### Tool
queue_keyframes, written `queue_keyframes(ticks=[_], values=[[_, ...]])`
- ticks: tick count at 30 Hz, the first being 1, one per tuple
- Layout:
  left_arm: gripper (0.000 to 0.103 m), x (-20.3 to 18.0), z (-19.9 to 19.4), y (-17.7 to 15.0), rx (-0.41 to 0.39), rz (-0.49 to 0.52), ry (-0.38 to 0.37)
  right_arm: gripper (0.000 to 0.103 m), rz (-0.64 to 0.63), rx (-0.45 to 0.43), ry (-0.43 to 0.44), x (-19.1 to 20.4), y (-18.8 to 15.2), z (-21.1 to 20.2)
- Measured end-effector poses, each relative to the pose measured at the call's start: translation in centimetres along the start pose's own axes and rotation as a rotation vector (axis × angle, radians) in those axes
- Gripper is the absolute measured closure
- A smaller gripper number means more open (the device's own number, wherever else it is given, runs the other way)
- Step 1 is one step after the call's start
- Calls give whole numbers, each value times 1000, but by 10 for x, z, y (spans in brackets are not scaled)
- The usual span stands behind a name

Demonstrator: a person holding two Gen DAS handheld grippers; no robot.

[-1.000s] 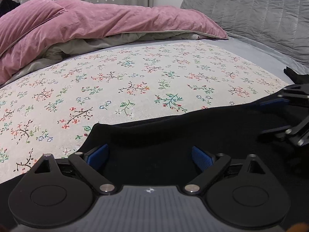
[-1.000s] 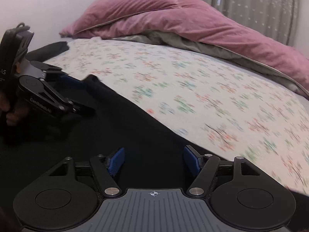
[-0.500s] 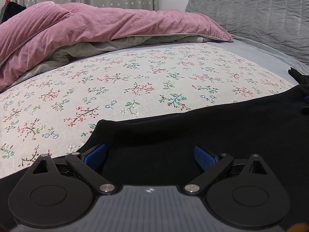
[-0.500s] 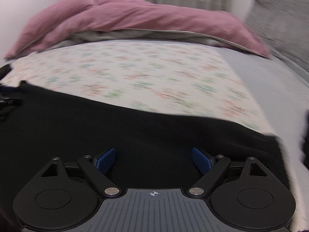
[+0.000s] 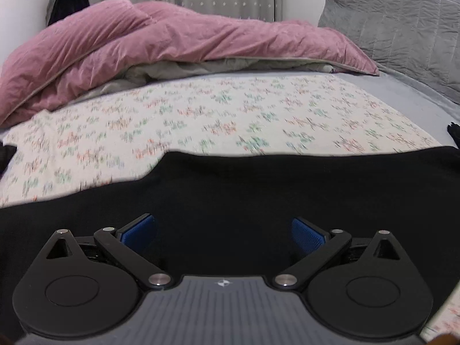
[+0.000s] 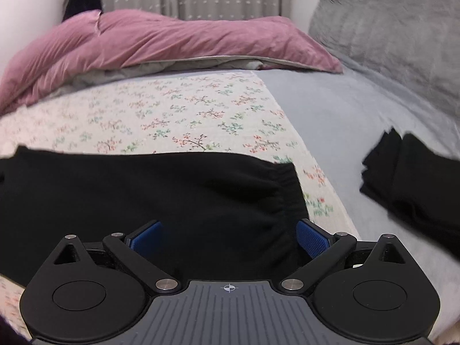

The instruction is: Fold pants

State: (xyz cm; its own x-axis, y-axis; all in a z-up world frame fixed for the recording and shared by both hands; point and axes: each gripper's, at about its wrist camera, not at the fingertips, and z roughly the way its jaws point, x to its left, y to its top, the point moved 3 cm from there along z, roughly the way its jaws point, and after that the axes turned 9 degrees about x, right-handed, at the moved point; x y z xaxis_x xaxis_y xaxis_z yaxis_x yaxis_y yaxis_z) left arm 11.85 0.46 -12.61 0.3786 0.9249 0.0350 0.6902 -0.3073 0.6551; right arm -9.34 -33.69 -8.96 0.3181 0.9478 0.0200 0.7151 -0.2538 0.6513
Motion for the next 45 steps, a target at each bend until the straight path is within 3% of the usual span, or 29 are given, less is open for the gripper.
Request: queue_keyframes(ticks=[6,10,14,18,22,25,27,28,29,30,32,39,45], values=[[0,-7,-14,-26,91,-69,-64,2,259,30,80,-37,-9,-3],[0,-3,-16,-33,102,-119,-69,2,434,75,138,-59,-22,4],[0,-1,-13,-31,124,-147,-82,2,502,99,141,-66,-26,11],[0,0,-11,-30,131,-168,-109,2,460,123,109,-57,-22,23],[0,-1,-9,-32,148,-176,-127,3,361,143,7,-42,-16,39],[0,0,-9,-33,150,-186,-133,11,304,138,-34,-33,-11,46],[0,0,-10,-34,150,-191,-137,34,325,123,-26,-34,-8,45],[0,1,-10,-34,149,-193,-141,37,346,122,-28,-37,-7,45],[0,1,-10,-34,149,-195,-145,46,367,119,-28,-39,-7,45],[0,1,-10,-35,148,-197,-149,61,386,111,-30,-41,-6,42],[0,0,-11,-34,145,-205,-166,70,414,91,-12,-42,-4,37],[0,1,-10,-25,138,-285,-356,73,234,-68,-67,15,21,-8],[0,8,-5,-24,163,-392,-521,73,-71,-132,-25,116,36,-33]])
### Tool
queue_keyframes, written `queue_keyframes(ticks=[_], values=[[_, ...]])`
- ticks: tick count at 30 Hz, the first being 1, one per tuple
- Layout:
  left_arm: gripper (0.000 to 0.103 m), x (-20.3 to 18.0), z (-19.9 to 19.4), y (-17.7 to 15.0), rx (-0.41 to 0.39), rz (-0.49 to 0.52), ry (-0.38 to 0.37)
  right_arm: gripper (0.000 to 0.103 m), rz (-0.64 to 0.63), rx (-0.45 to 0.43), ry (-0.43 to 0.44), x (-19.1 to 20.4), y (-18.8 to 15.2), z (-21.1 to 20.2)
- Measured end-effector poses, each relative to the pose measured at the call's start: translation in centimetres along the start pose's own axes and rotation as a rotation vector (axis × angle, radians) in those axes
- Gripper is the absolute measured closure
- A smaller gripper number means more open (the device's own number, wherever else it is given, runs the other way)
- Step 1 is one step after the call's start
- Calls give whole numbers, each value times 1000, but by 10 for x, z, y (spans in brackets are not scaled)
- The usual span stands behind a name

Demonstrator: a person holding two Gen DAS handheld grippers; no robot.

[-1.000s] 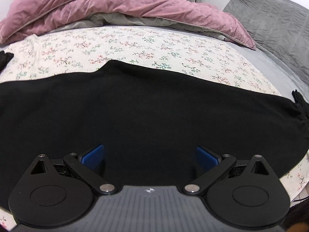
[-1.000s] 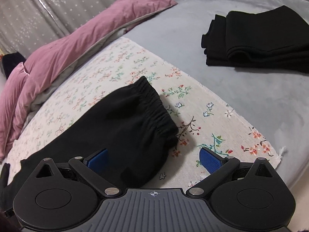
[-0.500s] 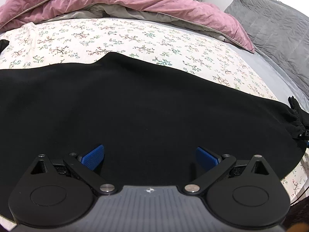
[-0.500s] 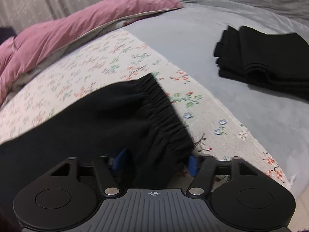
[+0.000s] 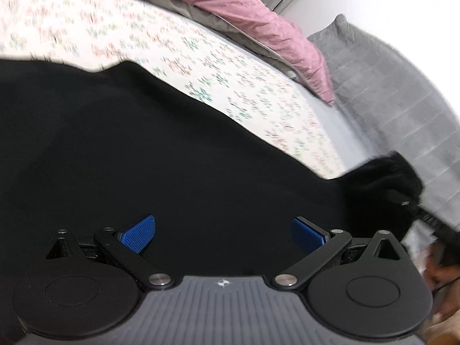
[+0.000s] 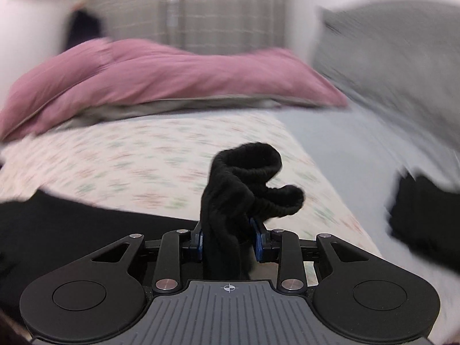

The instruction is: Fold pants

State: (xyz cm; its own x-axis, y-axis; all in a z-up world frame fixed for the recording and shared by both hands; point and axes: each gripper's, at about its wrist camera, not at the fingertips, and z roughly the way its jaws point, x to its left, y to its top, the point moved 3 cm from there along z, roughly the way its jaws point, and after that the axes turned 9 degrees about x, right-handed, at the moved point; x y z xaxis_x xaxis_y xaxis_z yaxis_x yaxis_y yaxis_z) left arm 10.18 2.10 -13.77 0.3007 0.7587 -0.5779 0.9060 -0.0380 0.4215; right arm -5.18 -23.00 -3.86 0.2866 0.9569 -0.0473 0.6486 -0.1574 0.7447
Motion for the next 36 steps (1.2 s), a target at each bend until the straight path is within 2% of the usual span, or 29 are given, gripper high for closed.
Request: queue_keyframes(ticks=[4,9,13,14,16,18,21,24,26,31,33,36], values=[[0,4,-2,1,-2,-33,-59,73,-174,7,85,68,-3,1],[0,6,-2,3,1,-57,-99,73,-294,60,189,128,-22,15],[1,8,0,4,13,-73,-133,69,-374,115,184,156,-46,31],[10,9,1,5,24,-78,-149,65,-387,126,187,159,-51,35],[14,9,5,6,48,-91,-166,56,-394,140,201,163,-60,37],[17,6,9,7,62,-89,-180,42,-375,148,250,160,-65,34],[17,0,15,7,95,-106,-234,30,-348,107,310,157,-68,22],[17,-6,28,9,144,-132,-272,29,-354,64,324,156,-66,19],[16,-5,36,8,164,-170,-294,30,-346,69,333,155,-66,24],[13,-7,49,13,170,-240,-356,37,-347,95,476,158,-74,22],[13,-11,53,16,174,-236,-355,37,-379,84,508,163,-77,16],[14,-18,53,14,162,-200,-312,37,-404,86,542,166,-83,12]])
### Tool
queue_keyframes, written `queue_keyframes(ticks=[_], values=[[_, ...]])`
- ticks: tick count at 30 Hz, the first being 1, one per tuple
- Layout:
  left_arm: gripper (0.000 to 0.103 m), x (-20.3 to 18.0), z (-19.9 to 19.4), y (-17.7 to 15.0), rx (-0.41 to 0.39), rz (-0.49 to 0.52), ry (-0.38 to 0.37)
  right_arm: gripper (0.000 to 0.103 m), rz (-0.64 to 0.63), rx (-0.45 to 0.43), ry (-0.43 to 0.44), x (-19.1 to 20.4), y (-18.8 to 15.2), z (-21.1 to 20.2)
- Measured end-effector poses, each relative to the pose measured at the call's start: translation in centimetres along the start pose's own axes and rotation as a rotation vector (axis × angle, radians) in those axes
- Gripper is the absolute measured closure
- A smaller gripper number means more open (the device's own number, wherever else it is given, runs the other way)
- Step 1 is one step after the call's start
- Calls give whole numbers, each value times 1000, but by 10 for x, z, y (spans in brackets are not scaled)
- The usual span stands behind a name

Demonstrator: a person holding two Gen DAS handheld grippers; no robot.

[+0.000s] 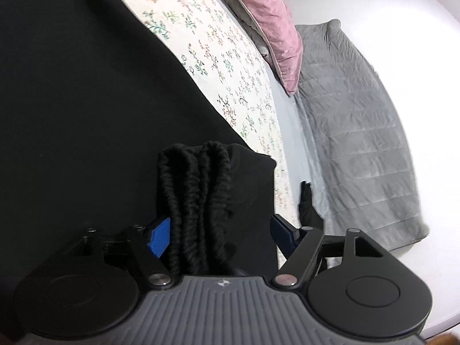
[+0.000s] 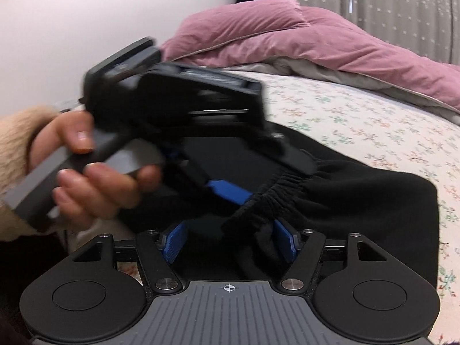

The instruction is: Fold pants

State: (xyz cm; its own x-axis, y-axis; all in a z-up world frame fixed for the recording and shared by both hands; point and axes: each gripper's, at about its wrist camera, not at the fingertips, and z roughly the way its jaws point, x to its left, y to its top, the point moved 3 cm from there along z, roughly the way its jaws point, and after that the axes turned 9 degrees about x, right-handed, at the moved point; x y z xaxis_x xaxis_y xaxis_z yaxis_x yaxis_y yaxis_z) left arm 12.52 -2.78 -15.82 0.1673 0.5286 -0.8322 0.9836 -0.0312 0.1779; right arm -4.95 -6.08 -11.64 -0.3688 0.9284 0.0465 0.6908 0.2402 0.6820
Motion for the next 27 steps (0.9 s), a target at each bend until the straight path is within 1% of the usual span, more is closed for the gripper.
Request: queue_keyframes(ticks=[2,4,5,6,8,11,15,17,21,23,27], values=[[23,-5,3,-1,-12,30,59,35,6,6,19,-1,-2,2],[46,-10,5,-2,-21,71,142,35,8,11,27,-1,-4,2],[52,-12,6,-2,-30,100,183,33,12,12,30,-3,-4,1],[54,-14,6,-1,-38,120,209,28,22,13,31,-4,-3,0],[56,-14,3,2,-41,132,228,22,62,14,43,-10,-1,-3],[58,-14,-8,4,-57,154,271,22,100,1,42,-17,1,-15],[58,-16,-35,-3,-89,207,377,18,123,-57,14,-24,0,-36],[58,-16,-56,-5,-118,226,448,18,149,-69,-9,-30,3,-40],[58,-12,-102,-8,-174,243,570,18,188,-30,-86,-39,7,-33],[58,-8,-127,-9,-195,239,634,18,208,-4,-95,-40,11,-25],[58,0,-166,-9,-232,222,726,18,201,30,-107,-34,15,-11]])
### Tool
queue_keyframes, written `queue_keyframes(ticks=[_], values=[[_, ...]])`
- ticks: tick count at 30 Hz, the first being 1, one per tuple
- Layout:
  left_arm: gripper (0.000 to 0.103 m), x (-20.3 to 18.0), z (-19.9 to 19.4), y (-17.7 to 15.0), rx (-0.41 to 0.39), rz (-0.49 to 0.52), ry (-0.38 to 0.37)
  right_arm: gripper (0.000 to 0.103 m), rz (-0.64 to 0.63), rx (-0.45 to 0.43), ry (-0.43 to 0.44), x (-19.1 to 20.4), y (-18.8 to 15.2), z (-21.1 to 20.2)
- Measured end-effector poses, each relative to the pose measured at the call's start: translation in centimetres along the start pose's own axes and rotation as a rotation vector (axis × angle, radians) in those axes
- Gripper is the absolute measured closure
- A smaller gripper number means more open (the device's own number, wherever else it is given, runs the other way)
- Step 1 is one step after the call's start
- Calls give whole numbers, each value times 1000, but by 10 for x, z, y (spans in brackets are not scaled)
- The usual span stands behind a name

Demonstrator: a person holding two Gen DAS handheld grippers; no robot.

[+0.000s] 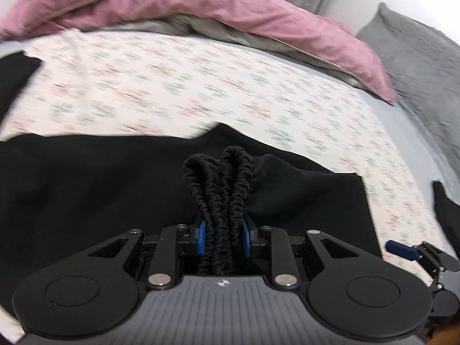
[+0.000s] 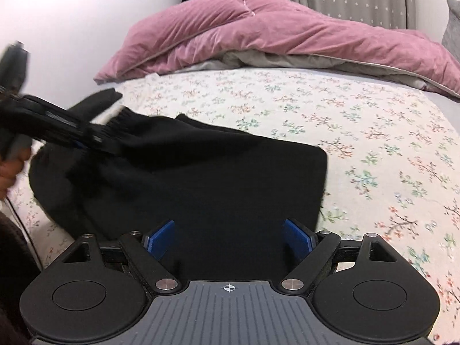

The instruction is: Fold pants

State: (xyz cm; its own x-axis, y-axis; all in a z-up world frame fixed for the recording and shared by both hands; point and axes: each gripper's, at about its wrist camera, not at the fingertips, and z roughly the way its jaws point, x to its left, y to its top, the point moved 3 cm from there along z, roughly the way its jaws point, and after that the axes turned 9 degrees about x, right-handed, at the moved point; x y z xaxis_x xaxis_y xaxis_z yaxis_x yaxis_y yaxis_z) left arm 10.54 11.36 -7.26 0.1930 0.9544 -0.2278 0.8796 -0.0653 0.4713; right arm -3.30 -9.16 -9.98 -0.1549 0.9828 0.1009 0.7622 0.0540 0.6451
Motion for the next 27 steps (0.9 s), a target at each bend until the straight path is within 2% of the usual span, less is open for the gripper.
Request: queue_keyframes(ticks=[5,10,17,20,21,23,24,25,27], values=[[58,33,-25,6,-36,-3,108,18,-13,16,-1,12,5,13],[58,67,-43,20,-64,-62,196,18,-15,19,8,21,14,27],[58,126,-56,16,-75,-178,232,17,-1,28,37,29,20,39],[56,146,-51,17,-82,-195,210,16,2,40,48,32,22,45],[53,151,-47,16,-69,-200,196,16,0,43,50,33,22,47],[38,161,-40,16,-58,-217,204,16,-6,48,50,35,21,49],[27,164,-42,15,-69,-230,209,16,-10,50,48,36,21,50],[21,165,-45,13,-82,-240,214,16,-15,53,45,37,21,51],[19,166,-53,12,-111,-246,215,15,-17,56,39,37,21,52]])
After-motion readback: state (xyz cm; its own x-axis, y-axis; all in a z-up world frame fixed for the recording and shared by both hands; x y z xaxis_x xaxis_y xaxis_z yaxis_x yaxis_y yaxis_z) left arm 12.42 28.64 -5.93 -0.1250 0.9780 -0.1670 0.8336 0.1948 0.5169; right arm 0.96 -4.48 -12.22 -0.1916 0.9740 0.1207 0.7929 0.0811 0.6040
